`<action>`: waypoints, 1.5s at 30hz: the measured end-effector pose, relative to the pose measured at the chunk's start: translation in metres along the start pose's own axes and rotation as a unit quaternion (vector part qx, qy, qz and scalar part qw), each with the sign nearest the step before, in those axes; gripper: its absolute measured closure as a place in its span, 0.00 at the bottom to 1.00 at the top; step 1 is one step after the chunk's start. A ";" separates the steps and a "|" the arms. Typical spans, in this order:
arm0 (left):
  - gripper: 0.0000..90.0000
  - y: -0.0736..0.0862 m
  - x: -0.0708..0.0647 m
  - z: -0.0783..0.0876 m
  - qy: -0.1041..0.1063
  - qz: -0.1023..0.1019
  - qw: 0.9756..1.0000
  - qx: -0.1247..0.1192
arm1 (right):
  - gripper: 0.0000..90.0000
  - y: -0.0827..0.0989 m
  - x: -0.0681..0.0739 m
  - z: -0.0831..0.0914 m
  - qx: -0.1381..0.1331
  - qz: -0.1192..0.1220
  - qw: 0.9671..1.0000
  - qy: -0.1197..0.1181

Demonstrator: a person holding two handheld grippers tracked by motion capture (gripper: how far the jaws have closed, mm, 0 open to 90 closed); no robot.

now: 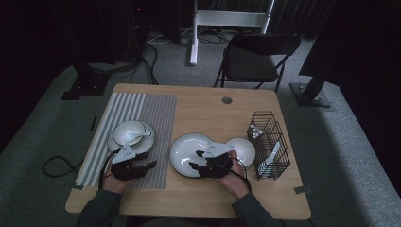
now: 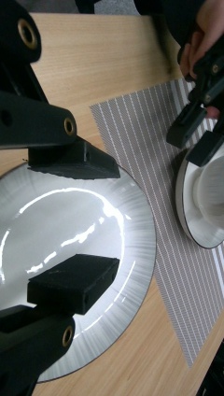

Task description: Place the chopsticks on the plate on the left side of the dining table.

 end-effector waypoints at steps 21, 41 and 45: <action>0.54 -0.020 -0.006 -0.010 0.011 -0.029 1.000 0.006 | 0.52 0.029 -0.003 0.023 0.007 -0.017 1.000 0.016; 0.54 -0.039 -0.014 -0.023 0.029 -0.047 0.998 0.007 | 0.53 0.049 -0.008 0.030 0.026 -0.026 0.999 0.023; 0.54 -0.044 -0.016 -0.025 0.032 -0.051 0.998 0.005 | 0.53 0.054 -0.010 0.032 0.030 -0.031 0.999 0.023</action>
Point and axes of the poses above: each handheld gripper's, and its own axes: z roughly backward along the jaws, y roughly out of its underside, x roughly to its left, the point moved 5 cm from there along -z, roughly forward along the jaws, and after that the axes turned 5 degrees about y, right-handed, at the moved point
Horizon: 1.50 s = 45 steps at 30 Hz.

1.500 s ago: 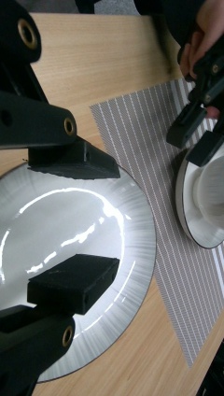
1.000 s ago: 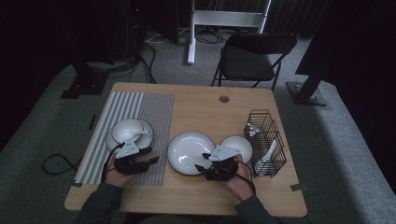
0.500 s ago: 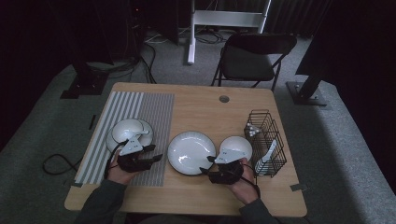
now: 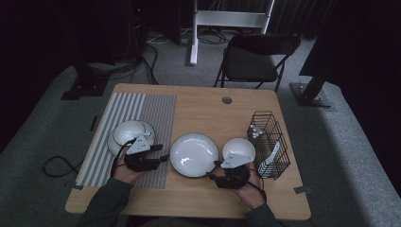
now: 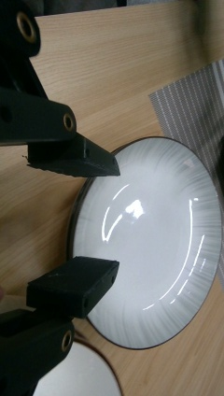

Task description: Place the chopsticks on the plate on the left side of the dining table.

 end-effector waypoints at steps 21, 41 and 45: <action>0.54 -0.020 -0.008 -0.015 0.018 -0.025 1.000 0.004 | 0.47 0.017 0.007 0.003 0.004 0.016 1.000 -0.003; 0.54 -0.054 -0.019 -0.039 0.046 -0.060 0.997 0.004 | 0.39 0.041 0.027 -0.012 0.028 0.028 0.999 -0.008; 0.54 -0.063 -0.022 -0.044 0.054 -0.067 0.996 0.001 | 0.38 0.046 0.026 -0.017 0.038 0.026 0.999 -0.004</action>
Point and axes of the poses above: each handheld gripper's, and its own axes: z roughly backward along the jaws, y roughly out of its underside, x roughly to its left, the point moved 5 cm from there along -z, roughly forward along the jaws, and after that the axes turned 5 degrees about y, right-handed, at the moved point
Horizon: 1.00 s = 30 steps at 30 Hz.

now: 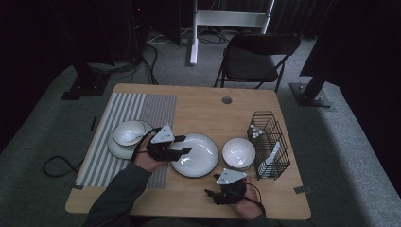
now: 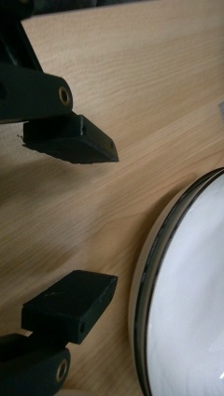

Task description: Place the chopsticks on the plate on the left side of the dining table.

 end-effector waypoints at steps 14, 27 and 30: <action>0.54 -0.028 -0.002 -0.019 0.027 -0.021 0.999 -0.007 | 0.36 0.006 -0.005 -0.005 0.008 -0.010 1.000 0.011; 0.54 -0.059 -0.001 -0.041 0.053 -0.039 0.998 -0.002 | 0.36 0.007 -0.007 -0.006 0.004 -0.014 1.000 0.009; 0.54 -0.065 -0.001 -0.044 0.058 -0.043 0.997 -0.004 | 0.37 0.007 -0.007 -0.006 0.004 -0.015 1.000 0.006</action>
Point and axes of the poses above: each handheld gripper's, and its own axes: z roughly backward along the jaws, y roughly out of its underside, x roughly to its left, the point moved 5 cm from there along -z, roughly forward along the jaws, and after that the axes turned 5 degrees about y, right-handed, at the moved point
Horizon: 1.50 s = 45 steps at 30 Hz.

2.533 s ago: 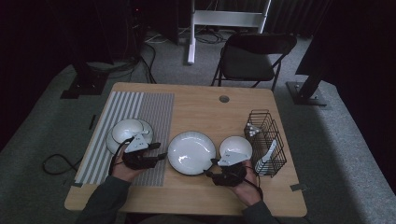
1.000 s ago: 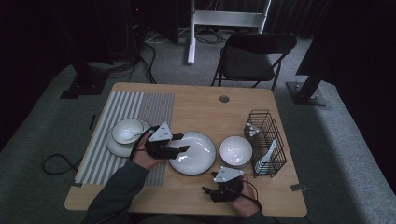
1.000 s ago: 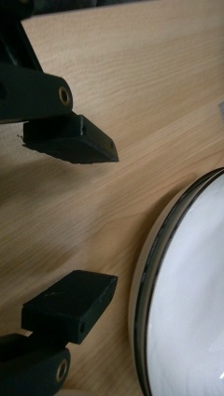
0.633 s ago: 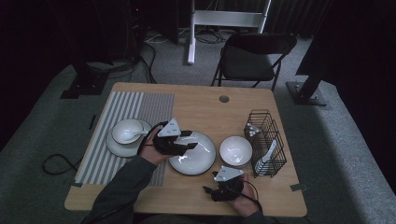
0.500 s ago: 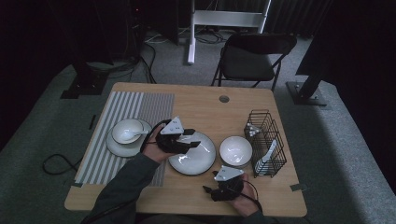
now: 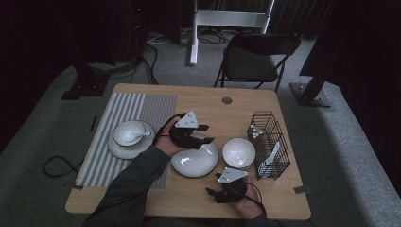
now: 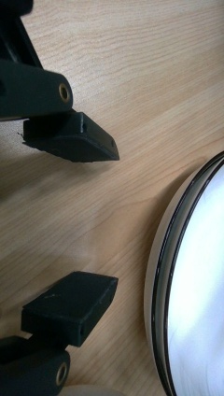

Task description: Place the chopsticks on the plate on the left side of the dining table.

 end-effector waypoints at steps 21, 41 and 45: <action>0.55 -0.026 -0.004 -0.023 0.018 -0.024 1.000 0.005 | 0.38 0.001 -0.001 0.000 0.002 -0.003 1.000 -0.009; 0.57 -0.042 -0.002 -0.040 0.025 -0.035 0.999 -0.008 | 0.38 0.001 -0.001 0.001 0.001 -0.003 1.000 -0.007; 0.57 -0.044 -0.003 -0.044 0.027 -0.038 0.999 -0.003 | 0.37 0.001 -0.001 0.001 0.001 -0.004 1.000 -0.008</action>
Point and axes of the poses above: each handheld gripper's, and its own axes: z roughly backward along the jaws, y roughly out of its underside, x roughly to its left, the point moved 5 cm from there along -z, roughly forward along the jaws, and after that the axes turned 5 degrees about y, right-handed, at the moved point
